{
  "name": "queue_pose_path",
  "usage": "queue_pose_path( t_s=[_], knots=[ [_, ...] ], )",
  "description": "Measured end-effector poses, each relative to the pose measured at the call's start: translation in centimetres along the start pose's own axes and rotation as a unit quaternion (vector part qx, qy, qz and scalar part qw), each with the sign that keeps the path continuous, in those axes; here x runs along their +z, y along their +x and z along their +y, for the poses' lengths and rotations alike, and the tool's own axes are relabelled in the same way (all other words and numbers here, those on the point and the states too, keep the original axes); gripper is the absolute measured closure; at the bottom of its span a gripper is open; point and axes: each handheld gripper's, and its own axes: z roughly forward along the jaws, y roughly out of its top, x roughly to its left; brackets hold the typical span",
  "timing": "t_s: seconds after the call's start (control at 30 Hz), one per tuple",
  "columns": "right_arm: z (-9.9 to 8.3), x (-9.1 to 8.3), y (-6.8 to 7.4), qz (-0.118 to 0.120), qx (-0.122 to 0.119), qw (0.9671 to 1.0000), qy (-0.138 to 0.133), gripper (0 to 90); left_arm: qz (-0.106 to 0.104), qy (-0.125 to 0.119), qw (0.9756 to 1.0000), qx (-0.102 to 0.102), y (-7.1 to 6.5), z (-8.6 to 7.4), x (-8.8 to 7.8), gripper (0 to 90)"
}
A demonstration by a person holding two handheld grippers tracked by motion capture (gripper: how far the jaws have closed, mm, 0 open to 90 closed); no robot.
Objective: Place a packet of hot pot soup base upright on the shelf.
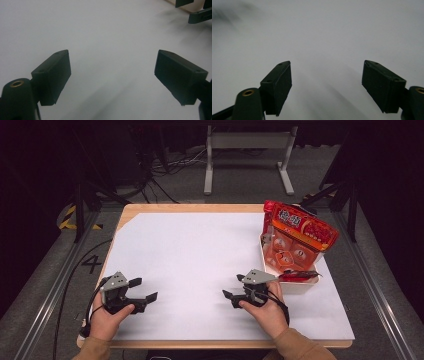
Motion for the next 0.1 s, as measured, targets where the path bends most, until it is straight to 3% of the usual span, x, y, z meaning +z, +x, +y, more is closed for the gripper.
queue_pose_path(
  t_s=[0.1],
  knots=[
    [0.00,0.01,-0.03,0.003,0.001,1.0000,-0.002,24.2,0.001,-0.003,1.0000,0.002,0.03,-0.04,0.02,14.1]
  ],
)
